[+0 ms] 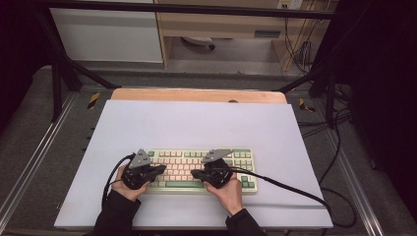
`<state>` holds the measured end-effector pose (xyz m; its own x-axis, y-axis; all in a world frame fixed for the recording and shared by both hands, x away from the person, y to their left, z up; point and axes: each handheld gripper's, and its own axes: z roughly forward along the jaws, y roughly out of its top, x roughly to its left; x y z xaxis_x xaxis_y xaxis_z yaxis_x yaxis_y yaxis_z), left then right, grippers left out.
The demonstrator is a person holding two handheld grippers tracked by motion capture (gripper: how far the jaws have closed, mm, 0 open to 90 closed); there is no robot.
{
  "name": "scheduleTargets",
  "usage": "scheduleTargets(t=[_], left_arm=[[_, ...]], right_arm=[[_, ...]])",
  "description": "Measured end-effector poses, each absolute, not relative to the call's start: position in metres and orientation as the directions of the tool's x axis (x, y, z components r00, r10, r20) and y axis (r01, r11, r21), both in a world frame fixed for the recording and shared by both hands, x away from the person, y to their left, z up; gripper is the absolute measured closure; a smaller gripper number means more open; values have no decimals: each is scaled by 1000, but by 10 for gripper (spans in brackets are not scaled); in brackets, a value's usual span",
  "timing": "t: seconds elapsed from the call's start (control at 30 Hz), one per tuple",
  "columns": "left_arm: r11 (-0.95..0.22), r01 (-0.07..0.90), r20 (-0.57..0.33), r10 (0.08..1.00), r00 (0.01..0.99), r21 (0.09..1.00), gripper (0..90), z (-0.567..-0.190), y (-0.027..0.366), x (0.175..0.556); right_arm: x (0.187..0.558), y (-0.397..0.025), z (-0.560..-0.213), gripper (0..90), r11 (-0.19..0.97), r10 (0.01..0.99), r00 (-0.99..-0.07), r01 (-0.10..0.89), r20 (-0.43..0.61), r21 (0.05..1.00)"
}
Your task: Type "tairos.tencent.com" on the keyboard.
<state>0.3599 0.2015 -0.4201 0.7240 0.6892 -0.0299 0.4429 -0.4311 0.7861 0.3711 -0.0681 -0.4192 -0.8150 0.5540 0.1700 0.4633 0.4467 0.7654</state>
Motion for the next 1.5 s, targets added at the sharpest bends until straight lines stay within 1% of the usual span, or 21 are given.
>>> scheduleTargets(t=[0.17, 0.47, 0.87, 1.07, 1.5], left_arm=[[-430, 442, -31, 688, 725, 787, 900, -420, 202, 360], [-430, 442, -30, 688, 725, 787, 900, -419, 201, 359], [-430, 441, -33, 685, 727, 788, 899, -419, 197, 359], [-434, 432, -28, 680, 733, 791, 899, -417, 192, 359], [-447, 423, -19, 669, 743, 788, 899, -413, 176, 362]], right_arm=[[371, -76, -414, 900, 452, 557, -815, 458, 159, 766], [367, -101, -410, 900, 424, 584, -794, 472, 165, 773], [364, -133, -415, 900, 395, 620, -765, 496, 174, 773], [362, -140, -416, 900, 381, 629, -757, 500, 178, 778], [362, -141, -415, 900, 386, 624, -762, 492, 171, 781]])
